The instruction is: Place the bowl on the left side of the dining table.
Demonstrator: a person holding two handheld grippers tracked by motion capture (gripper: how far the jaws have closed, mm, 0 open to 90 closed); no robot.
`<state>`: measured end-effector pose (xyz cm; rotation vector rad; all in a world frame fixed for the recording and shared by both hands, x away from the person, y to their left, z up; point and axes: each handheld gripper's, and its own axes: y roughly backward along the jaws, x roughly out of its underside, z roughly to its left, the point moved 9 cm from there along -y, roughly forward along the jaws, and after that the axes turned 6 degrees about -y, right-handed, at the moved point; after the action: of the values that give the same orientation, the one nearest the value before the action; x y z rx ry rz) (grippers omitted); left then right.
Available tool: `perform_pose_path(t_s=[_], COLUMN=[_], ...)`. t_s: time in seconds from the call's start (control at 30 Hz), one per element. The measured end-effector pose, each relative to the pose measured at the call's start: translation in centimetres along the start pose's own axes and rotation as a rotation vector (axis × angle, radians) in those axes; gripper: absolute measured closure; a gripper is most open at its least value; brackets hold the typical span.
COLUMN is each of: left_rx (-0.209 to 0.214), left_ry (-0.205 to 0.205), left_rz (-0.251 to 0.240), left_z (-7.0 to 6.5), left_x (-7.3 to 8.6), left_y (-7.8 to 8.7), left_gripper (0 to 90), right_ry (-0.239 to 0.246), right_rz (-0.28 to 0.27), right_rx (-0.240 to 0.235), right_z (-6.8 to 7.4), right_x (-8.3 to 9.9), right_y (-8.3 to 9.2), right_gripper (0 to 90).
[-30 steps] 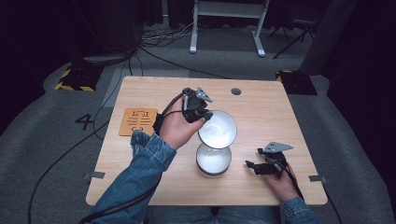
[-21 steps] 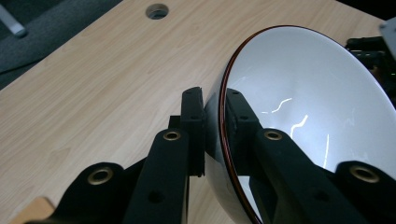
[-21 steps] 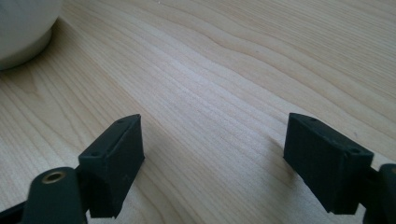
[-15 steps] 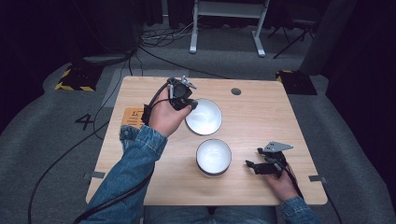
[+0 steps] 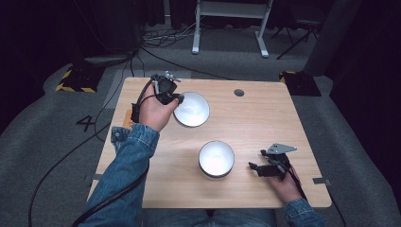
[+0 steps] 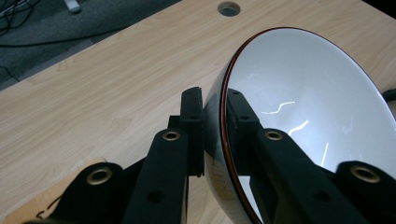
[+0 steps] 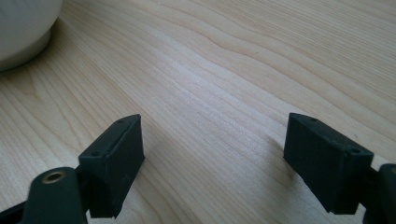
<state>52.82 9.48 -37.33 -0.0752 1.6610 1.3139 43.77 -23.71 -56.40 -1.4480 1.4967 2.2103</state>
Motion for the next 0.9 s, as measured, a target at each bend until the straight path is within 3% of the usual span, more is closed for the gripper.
perform_pose_path(t_s=[0.4, 0.67, 0.9], left_rx=[-0.044, -0.072, -0.107], left_ry=[0.075, 0.110, 0.191], left_rz=[-0.020, 0.000, -0.026], left_z=[3.5, 6.2, 8.6], left_x=[0.6, 1.0, 1.9], left_y=[-0.2, -0.6, -0.8], left_gripper=[80.0, 80.0, 80.1], right_ry=[0.000, 0.000, 0.014], right_rz=[0.001, 0.001, 0.004], right_rx=[0.000, 0.000, 0.006], right_z=[0.0, 0.0, -0.2], right_x=[0.0, 0.0, 0.1], right_y=[0.0, 0.0, 0.0], right_gripper=[20.0, 20.0, 20.0])
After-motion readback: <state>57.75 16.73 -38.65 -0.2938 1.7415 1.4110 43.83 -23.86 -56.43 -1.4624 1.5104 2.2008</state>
